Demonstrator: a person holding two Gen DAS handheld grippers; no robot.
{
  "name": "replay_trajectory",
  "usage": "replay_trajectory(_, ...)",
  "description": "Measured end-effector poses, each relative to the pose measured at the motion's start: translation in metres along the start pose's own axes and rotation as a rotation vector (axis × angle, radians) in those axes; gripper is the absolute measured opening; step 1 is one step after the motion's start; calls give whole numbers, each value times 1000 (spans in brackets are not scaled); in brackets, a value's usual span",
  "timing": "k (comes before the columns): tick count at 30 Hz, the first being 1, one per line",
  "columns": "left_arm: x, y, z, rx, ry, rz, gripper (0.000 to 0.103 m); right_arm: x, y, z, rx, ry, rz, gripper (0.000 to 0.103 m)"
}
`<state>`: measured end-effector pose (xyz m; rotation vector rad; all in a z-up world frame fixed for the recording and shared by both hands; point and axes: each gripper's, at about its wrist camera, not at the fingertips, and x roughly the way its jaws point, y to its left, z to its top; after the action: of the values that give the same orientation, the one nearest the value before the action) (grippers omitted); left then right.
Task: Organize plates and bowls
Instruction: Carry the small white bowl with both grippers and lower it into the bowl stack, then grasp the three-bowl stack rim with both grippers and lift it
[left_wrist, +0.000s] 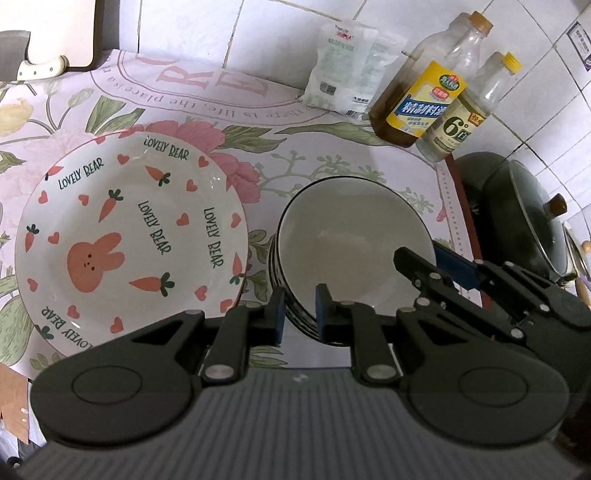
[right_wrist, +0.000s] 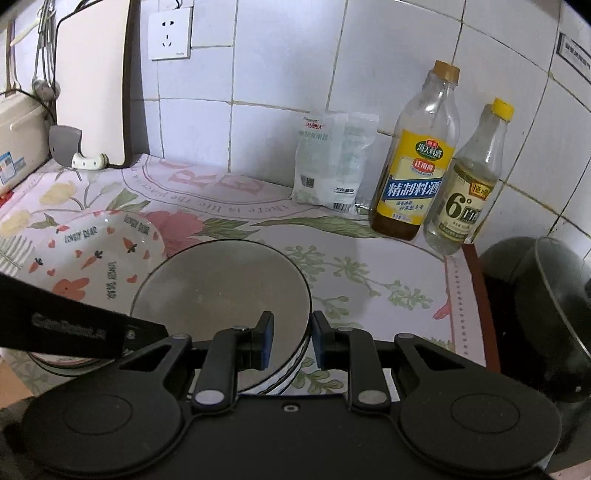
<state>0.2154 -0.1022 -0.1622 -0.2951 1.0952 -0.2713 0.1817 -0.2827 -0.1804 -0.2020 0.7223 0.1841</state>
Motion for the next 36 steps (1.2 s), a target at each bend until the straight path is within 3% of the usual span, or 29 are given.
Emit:
replay_trajectory(8,-12,1,-3,-15,-26,-17,17,-13,-6,-6,39,-59,13,34)
replay_trajectory(16,-33,0,-14,-31,-78,-49,17,-55,-18,-21,55,-118,53,35)
replay_trajectory(21,-46,1,-24,-31,-120,-88,17,-84,-24,-34,46,-184,77,45)
replay_trajectory(24,-50,2,-31,-26,-158,-119,17,-95,-24,-45,40,-216,107,46)
replay_trajectory(31,-61,-3,-51,77,-256,-157,17,-100,-23,-69,38,-276,164,54)
replay_trajectory(36,-59,-4,-63,128,-282,-195,29,-89,-20,-85,37,-298,193,65)
